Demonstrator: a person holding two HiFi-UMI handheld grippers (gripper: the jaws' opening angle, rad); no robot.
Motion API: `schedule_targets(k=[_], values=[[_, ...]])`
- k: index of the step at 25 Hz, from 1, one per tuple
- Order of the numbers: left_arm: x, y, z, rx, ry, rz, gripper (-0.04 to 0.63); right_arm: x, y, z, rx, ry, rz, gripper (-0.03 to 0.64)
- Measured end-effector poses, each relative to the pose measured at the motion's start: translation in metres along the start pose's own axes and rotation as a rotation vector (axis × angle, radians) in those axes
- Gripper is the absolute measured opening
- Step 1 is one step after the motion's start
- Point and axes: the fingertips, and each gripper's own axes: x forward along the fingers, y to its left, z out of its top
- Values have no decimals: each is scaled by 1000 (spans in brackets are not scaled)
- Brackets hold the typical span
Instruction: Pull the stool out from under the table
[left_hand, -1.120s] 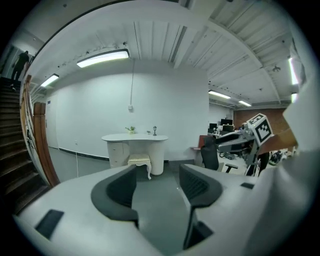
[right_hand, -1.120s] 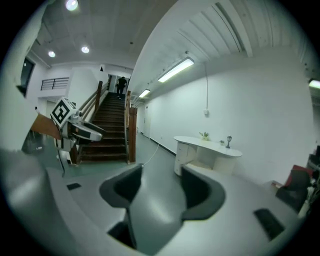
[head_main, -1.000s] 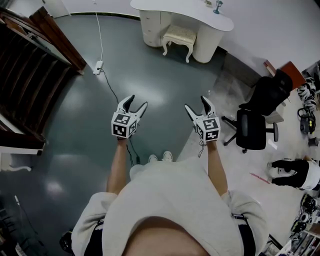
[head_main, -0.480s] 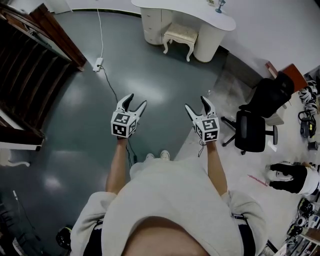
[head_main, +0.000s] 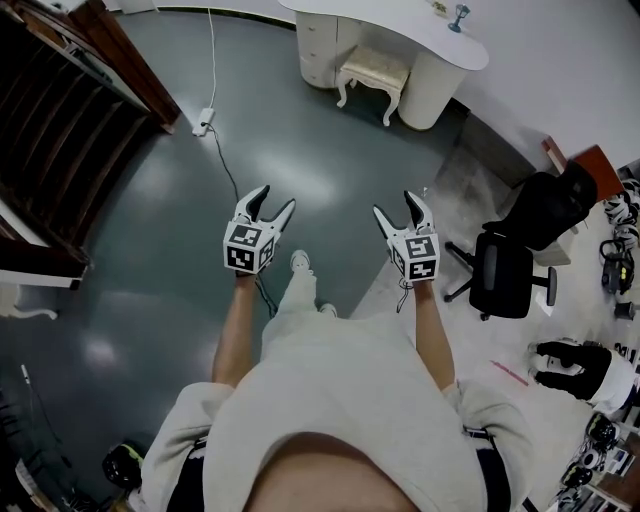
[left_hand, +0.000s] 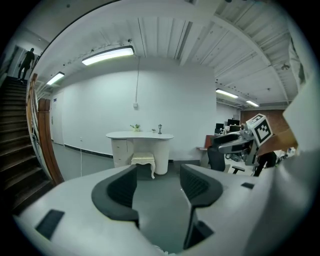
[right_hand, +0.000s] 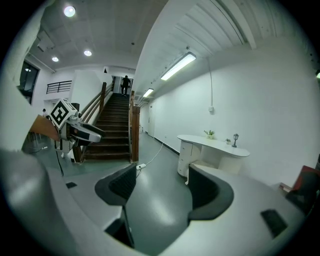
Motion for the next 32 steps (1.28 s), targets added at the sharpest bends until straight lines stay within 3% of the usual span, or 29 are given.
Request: schedule_targets(k=[12,32], values=[[90,77,9,-30,19,-15,257,106,-40,14,-7,39,-13,310],[286,287,114,-19,8,-72,256,356,-139,115,-5,60,-82,304]])
